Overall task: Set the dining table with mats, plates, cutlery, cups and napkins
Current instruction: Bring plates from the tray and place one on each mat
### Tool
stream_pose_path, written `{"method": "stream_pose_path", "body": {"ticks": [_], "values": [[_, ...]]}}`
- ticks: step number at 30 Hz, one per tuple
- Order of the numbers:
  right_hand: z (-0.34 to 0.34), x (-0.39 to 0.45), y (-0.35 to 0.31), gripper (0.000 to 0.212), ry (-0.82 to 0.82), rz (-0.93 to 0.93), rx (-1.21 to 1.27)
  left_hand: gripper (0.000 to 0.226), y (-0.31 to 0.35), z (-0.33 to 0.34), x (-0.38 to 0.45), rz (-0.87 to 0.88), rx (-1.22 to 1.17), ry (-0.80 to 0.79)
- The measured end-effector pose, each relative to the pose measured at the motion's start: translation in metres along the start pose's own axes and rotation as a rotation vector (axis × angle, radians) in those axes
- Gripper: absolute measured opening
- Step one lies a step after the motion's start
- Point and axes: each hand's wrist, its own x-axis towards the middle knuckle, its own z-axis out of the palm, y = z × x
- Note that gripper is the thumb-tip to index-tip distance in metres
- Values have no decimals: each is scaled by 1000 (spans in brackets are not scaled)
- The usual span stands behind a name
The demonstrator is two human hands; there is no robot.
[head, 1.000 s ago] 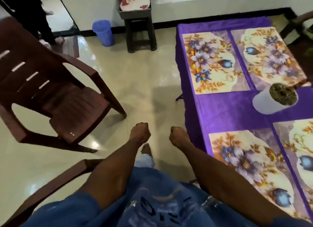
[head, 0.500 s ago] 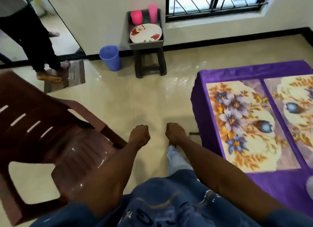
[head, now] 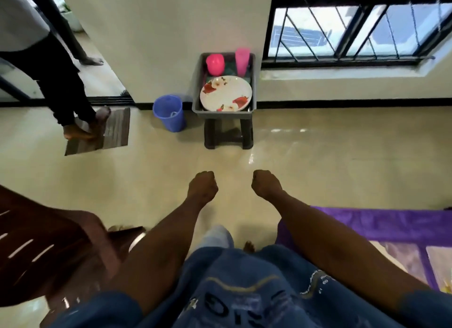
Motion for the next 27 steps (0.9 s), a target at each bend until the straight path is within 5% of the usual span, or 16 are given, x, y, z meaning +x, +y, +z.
{"method": "stream_pose_path", "body": {"ticks": [27], "values": [[-170, 442, -86, 25, 36, 265, 376, 21, -12, -132, 519, 26, -105, -206]]}}
